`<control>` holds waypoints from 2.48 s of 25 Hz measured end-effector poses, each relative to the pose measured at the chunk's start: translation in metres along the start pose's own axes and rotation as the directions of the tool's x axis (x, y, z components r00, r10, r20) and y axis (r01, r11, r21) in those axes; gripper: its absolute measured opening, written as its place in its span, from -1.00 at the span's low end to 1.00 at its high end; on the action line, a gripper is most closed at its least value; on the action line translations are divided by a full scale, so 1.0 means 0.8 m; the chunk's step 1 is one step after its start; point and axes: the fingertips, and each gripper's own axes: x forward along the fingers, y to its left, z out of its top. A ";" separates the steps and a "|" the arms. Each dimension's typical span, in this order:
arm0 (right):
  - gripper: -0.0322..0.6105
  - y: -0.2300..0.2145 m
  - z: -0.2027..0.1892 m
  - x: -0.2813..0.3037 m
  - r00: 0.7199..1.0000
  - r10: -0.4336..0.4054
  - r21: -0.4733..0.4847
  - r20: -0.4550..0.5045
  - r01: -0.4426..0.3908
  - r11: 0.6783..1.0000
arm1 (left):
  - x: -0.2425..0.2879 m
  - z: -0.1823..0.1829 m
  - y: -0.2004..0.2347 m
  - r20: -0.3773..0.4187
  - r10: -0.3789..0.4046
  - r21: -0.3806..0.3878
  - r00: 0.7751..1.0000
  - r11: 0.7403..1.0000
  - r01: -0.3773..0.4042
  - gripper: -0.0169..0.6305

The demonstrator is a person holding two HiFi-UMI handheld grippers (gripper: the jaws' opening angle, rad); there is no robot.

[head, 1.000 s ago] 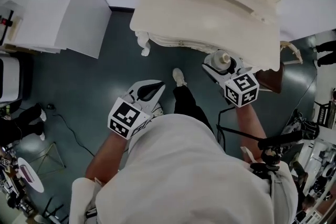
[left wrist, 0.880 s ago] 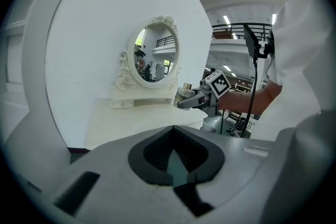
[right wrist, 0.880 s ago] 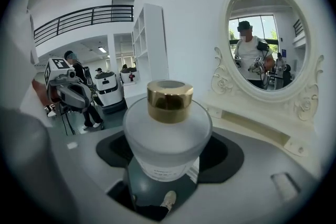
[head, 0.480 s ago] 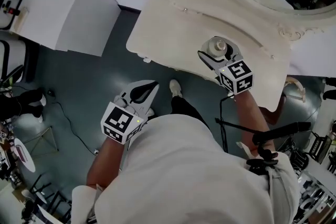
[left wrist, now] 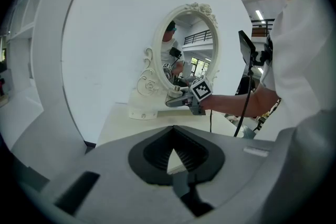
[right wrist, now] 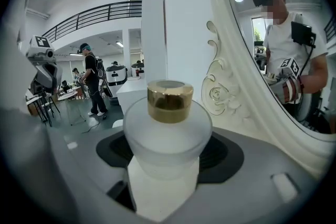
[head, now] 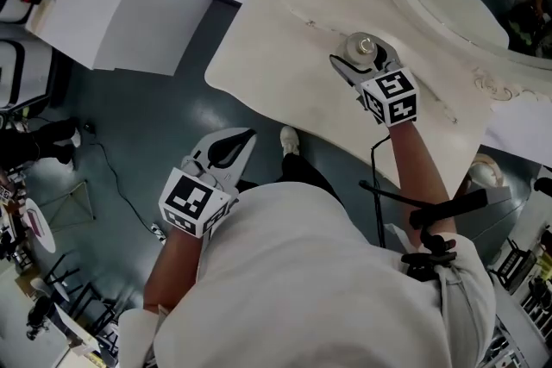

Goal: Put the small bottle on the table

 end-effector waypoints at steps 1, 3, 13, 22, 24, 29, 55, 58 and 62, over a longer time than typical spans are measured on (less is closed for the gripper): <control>0.16 -0.008 0.001 0.006 1.000 -0.001 -0.002 -0.002 0.001 1.000 | 0.003 0.002 0.002 -0.001 0.005 -0.002 1.000 1.000 -0.005 -0.94; 0.16 -0.024 0.001 0.017 1.000 -0.005 -0.005 -0.006 0.005 1.000 | 0.009 0.006 0.006 0.000 0.015 -0.010 1.000 1.000 -0.015 -0.94; 0.16 -0.069 0.012 0.080 1.000 -0.012 -0.036 -0.014 0.011 0.999 | 0.003 0.005 0.026 -0.002 0.108 -0.054 0.994 0.993 -0.108 -0.94; 0.16 -0.106 0.011 0.116 0.998 -0.065 -0.034 -0.023 0.064 0.997 | 0.002 0.012 0.034 -0.008 0.135 -0.050 0.991 0.990 -0.135 -0.94; 0.16 -0.112 0.009 0.120 0.997 -0.077 -0.028 -0.026 0.077 0.997 | 0.005 0.012 0.035 -0.017 0.130 -0.047 0.991 0.990 -0.131 -0.94; 0.16 -0.133 0.004 0.132 0.993 -0.116 -0.020 -0.038 0.116 0.993 | 0.012 0.022 0.044 -0.024 0.116 -0.026 0.993 0.993 -0.117 -0.94; 0.16 -0.162 -0.018 0.156 0.976 -0.204 0.009 -0.071 0.205 0.979 | 0.015 0.030 0.072 -0.024 0.099 0.000 0.995 0.995 -0.099 -0.94; 0.16 -0.161 -0.017 0.155 0.977 -0.203 0.004 -0.070 0.204 0.979 | 0.015 0.031 0.071 -0.024 0.096 0.003 0.995 0.995 -0.096 -0.94; 0.18 -0.161 -0.017 0.154 0.977 -0.204 -0.002 -0.069 0.204 0.979 | 0.014 0.031 0.071 -0.016 0.099 0.001 0.995 0.995 -0.099 -0.94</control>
